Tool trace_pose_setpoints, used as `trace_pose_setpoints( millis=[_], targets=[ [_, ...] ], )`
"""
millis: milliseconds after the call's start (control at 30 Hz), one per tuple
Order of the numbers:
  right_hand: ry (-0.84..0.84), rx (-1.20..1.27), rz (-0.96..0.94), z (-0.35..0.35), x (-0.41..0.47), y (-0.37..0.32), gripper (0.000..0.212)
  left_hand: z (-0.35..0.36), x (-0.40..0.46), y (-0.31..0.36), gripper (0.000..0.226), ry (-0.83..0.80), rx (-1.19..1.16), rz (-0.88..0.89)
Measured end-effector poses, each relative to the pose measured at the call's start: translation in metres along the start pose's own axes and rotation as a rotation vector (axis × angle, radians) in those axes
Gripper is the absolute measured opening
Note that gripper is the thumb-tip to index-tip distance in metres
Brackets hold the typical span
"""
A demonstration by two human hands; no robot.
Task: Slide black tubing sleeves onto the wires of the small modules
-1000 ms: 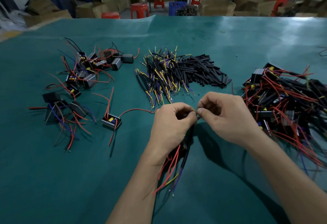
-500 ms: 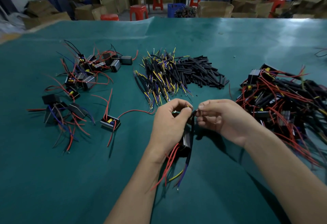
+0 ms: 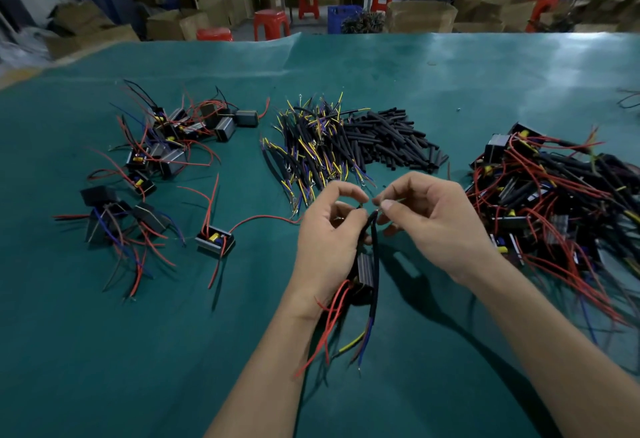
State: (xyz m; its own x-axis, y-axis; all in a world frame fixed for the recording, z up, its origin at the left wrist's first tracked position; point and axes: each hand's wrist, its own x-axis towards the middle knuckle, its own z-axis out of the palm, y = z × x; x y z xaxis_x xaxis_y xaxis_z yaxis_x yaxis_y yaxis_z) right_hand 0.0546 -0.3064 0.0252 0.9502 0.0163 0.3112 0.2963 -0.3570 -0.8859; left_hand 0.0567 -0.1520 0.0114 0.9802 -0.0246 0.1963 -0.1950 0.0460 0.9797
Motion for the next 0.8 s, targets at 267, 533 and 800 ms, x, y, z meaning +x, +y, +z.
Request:
trace_pose_setpoints(
  millis=[267,533,800],
  targets=[
    [-0.036,0.001,-0.026,-0.006,0.002,-0.001,0.010,0.000,-0.007,0.000,0.018,-0.067,0.080,0.063],
    [-0.101,0.010,-0.086,-0.007,0.003,-0.002,0.026,0.002,-0.004,-0.004,0.016,-0.047,0.117,0.142],
    [-0.021,-0.056,-0.083,-0.002,0.000,-0.003,0.027,0.006,-0.002,-0.003,0.019,-0.033,-0.045,0.050]
  ],
)
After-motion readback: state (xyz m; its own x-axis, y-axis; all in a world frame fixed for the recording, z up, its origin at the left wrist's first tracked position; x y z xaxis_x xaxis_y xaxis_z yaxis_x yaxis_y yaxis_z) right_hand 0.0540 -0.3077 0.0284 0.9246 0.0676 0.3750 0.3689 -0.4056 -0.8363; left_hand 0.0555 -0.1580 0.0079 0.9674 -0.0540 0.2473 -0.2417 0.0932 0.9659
